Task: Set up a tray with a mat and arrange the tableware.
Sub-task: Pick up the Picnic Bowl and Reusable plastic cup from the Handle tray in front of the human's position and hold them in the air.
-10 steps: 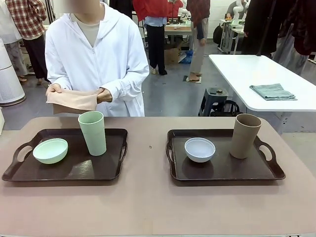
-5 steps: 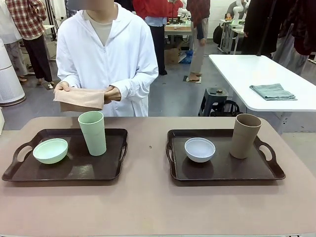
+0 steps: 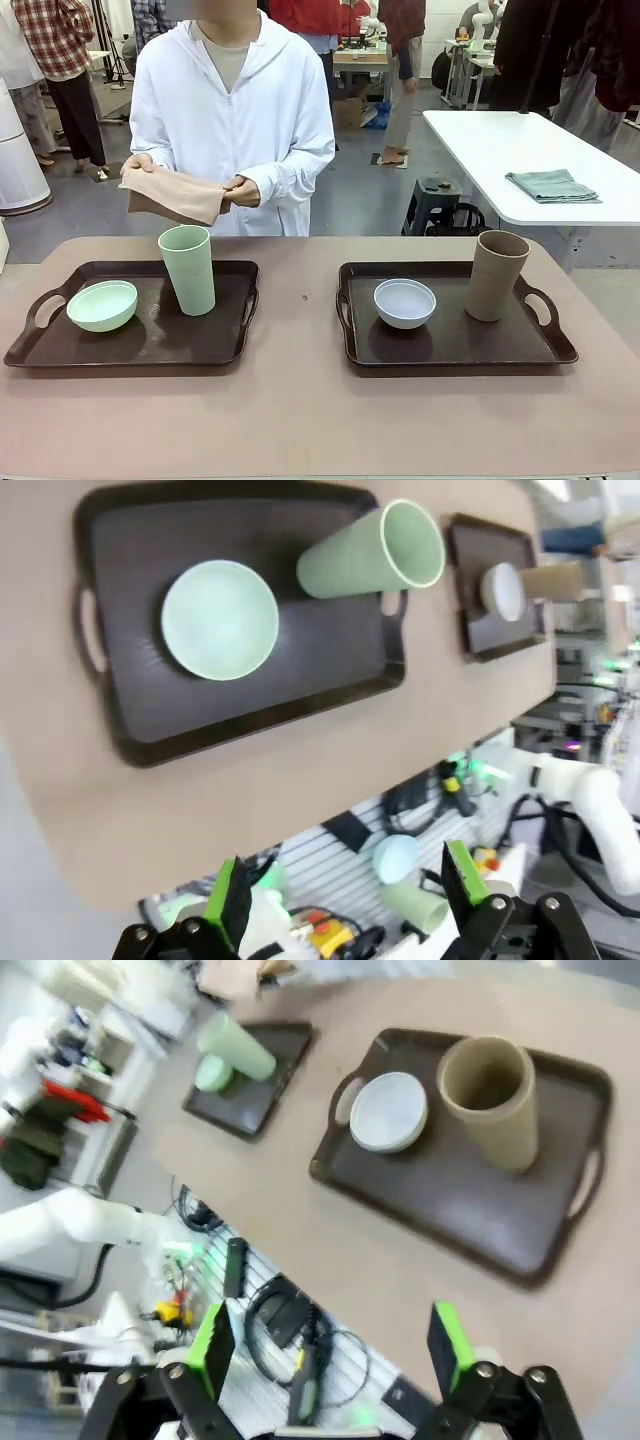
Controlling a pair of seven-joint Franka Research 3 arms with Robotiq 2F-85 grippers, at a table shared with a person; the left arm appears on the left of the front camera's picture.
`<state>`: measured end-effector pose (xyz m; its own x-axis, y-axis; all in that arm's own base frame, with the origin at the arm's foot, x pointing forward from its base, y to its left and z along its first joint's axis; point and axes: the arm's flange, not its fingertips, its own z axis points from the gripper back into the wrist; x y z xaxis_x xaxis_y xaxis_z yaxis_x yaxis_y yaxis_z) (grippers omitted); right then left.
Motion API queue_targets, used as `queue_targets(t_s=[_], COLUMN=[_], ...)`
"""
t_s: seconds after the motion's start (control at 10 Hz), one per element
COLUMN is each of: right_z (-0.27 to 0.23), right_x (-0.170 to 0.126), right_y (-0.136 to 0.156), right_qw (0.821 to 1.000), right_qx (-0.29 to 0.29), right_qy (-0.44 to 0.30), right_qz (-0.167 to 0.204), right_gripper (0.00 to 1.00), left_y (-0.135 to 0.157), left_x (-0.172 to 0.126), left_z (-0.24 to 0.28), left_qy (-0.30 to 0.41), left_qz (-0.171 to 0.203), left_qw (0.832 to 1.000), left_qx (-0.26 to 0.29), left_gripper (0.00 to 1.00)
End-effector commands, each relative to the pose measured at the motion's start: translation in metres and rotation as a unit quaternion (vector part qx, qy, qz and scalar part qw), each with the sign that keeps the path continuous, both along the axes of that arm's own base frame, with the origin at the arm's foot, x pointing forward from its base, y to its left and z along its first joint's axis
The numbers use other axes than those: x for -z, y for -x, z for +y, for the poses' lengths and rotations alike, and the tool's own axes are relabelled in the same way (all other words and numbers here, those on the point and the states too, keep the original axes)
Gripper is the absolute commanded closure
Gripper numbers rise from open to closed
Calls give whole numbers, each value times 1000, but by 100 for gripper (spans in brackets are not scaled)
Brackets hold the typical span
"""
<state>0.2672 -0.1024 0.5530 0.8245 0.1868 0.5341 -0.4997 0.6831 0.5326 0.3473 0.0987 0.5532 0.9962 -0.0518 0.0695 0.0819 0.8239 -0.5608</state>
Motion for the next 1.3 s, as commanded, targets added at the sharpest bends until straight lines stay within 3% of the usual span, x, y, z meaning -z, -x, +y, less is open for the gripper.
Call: queue_targets(t_s=[0.0,0.3,0.4,0.6,0.8,0.9,1.2], right_z=[40,123,147,183,187,192,192], right_x=[-5,-10,-7,2,4,0,0], right_y=[-42,-91,-100,-111,-114,-106,-106], right_qw=[996,971,963,948,947,951,951], right_qx=[-40,-105,-132,-159,-131,-159,-159], right_qy=[39,109,123,163,162,157,157], right_qz=[-74,-186,-202,-221,-243,-216,-216], right_gripper=[0,0,0,0,0,0,0], left_y=[-1,-14,-20,-28,-35,-27,-27], left_x=[-21,-46,-45,-39,-31,-36,-36], left_z=[-33,-90,-103,-126,-131,-130,-130], left_qy=[-75,-174,-209,-251,-250,-242,-242], left_qz=[3,4,9,15,3,8,8], left_qw=[997,985,977,966,966,969,969], left_qx=[0,-15,-37,-55,-62,-46,-46], left_gripper=[0,0,0,0,0,0,0])
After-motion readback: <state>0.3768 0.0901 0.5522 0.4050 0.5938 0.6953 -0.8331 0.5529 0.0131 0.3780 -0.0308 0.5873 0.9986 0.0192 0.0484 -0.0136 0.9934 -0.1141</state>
